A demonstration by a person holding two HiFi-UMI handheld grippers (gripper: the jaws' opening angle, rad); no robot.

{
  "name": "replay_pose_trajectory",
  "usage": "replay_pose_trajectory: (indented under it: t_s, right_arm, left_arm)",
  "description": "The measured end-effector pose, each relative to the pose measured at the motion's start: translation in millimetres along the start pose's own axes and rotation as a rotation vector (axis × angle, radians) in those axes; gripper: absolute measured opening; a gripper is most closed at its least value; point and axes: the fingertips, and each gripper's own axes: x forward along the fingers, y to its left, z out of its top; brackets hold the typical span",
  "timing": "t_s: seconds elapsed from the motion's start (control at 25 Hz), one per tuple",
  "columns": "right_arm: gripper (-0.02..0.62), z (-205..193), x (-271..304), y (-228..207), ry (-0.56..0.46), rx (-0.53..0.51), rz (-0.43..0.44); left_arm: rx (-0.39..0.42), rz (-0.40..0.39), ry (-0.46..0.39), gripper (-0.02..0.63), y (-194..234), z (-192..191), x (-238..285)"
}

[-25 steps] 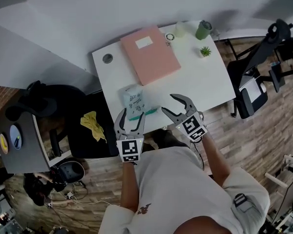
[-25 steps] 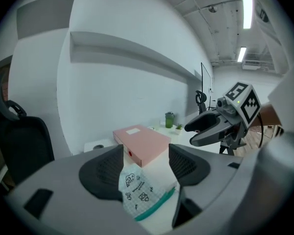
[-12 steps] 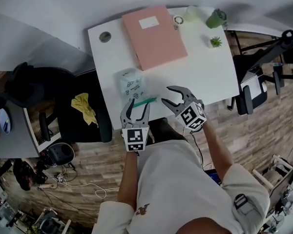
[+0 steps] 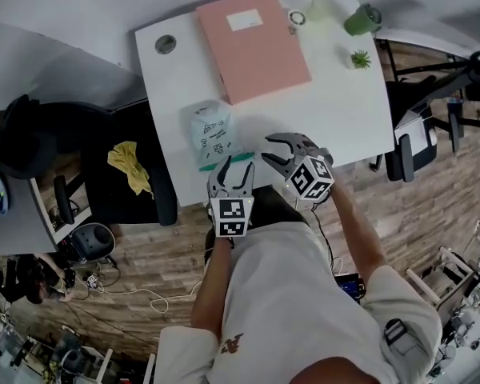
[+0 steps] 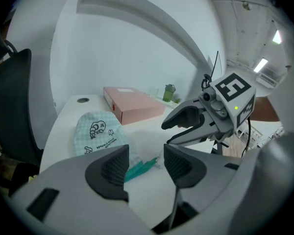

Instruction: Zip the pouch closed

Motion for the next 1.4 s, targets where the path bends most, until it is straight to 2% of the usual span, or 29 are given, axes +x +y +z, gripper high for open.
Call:
replay_pose_trajectory:
  t_s: [0.36,0.64,0.84,1.04,1.4]
  right_arm:
    - [0.132,-17,24,20,0.077,-0.15,0.146]
    - [0.092,-23,33,27,0.093,-0.156,0.195]
    - [0.011,-26,34,29,0.089,-0.117,0.202]
    - [0.009,-19,28,33,0.059,-0.058,0.202]
    - [0.008,-7,17,36,-0.042,0.127,0.166]
  left_arm:
    - [-0.049,-0.056,0.094,0.189,-22,-37,21]
    - [-0.032,-0.077,0.133,0.173,-32,-52,34]
    - [-0.037,-0.08,0.138,0.169,-35,-56,42]
    - [-0.058,-0.066,0.129,0.161,-32,-58,44]
    - [-0.077,-0.059,0.12,0.138,-38,-61,40]
